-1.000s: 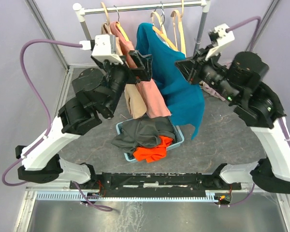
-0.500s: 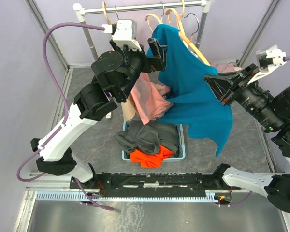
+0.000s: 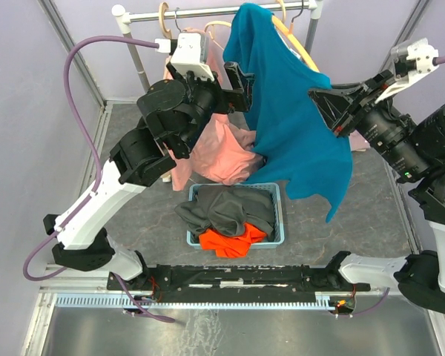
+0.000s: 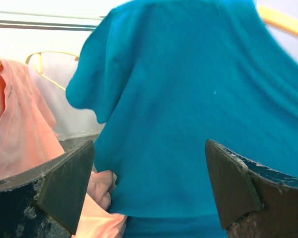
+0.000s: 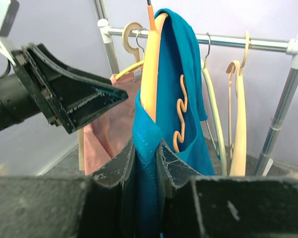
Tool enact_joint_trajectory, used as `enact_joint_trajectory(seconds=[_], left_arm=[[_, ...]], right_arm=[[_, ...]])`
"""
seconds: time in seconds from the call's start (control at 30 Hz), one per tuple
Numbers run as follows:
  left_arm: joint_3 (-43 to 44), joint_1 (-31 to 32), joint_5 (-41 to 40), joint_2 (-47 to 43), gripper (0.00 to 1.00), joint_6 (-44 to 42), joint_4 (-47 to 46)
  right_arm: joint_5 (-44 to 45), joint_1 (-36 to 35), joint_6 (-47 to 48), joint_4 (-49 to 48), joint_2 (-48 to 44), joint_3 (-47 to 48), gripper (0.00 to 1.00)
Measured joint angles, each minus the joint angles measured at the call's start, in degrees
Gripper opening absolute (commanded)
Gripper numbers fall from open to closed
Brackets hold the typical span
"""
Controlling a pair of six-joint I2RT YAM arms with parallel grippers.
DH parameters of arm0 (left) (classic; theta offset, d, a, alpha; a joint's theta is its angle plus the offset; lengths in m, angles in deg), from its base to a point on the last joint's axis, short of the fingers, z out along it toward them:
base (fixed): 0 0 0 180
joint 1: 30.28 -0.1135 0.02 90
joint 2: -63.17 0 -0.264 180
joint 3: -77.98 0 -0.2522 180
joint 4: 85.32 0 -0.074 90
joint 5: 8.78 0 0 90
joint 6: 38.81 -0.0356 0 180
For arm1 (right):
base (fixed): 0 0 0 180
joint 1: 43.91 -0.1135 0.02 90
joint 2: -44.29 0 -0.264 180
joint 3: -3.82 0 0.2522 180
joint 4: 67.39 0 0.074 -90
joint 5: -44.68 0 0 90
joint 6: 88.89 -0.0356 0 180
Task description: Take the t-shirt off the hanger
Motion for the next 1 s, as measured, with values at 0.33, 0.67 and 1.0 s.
enact_joint_trajectory(seconds=[0.33, 0.67, 1.0], left_arm=[[-2.67, -0.17, -0.59, -2.16, 0.97, 0.02, 0.37], [-3.56, -0.35, -1.57, -2.67, 0.96, 0.02, 0.33], [-2.78, -1.09, -1.66, -2.05, 0.95, 0.00, 0.26]], right_arm=[[0.70, 0.00, 1.27, -3.98, 1.18, 4.28, 0.01], [4.13, 0.00, 2.27, -9.27, -0.57, 5.46, 0.01], [3.56, 0.00, 2.32, -9.62, -0.96, 9.07, 0.01]])
